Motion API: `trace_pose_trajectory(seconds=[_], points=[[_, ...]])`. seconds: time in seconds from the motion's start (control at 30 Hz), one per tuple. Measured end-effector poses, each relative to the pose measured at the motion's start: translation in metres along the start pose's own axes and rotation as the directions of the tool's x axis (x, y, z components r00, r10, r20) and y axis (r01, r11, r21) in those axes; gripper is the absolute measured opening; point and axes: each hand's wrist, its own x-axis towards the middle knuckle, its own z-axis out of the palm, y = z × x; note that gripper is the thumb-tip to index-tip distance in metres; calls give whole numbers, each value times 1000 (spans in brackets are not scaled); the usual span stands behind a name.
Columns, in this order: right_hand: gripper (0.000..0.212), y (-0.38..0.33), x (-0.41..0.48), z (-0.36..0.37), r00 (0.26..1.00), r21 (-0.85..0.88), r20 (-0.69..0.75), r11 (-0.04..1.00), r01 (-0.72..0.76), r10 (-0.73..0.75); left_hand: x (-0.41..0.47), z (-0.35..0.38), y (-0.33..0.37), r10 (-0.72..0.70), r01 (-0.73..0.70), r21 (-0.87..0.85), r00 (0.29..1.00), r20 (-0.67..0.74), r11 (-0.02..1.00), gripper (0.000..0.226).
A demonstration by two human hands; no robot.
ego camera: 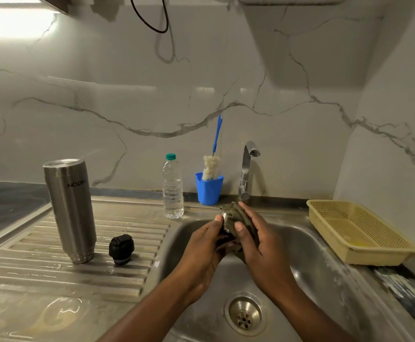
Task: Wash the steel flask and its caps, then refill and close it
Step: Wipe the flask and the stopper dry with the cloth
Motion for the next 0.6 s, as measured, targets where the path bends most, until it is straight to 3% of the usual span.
trace_pose_trajectory(seconds=[0.13,0.3,0.4,0.53,0.6], points=[[21,-3,5,-3,998,42,-21,997,-66,67,0,1,-5,2,-3,73,1000,15,997,38],[15,-1,6,-4,982,-1,-159,994,-105,104,5,1,-3,-66,56,-152,996,-62,987,40],[21,-3,-1,2,993,-10,-109,999,-44,42,6,-1,-3,-72,60,-154,995,-73,986,41],[49,-2,-1,10,997,-95,11,993,77,-76,-1,-1,-3,-62,62,-62,998,-4,996,38],[49,0,1,9,999,-54,32,998,25,-24,-1,-2,-4,-43,44,-13,999,20,999,38]])
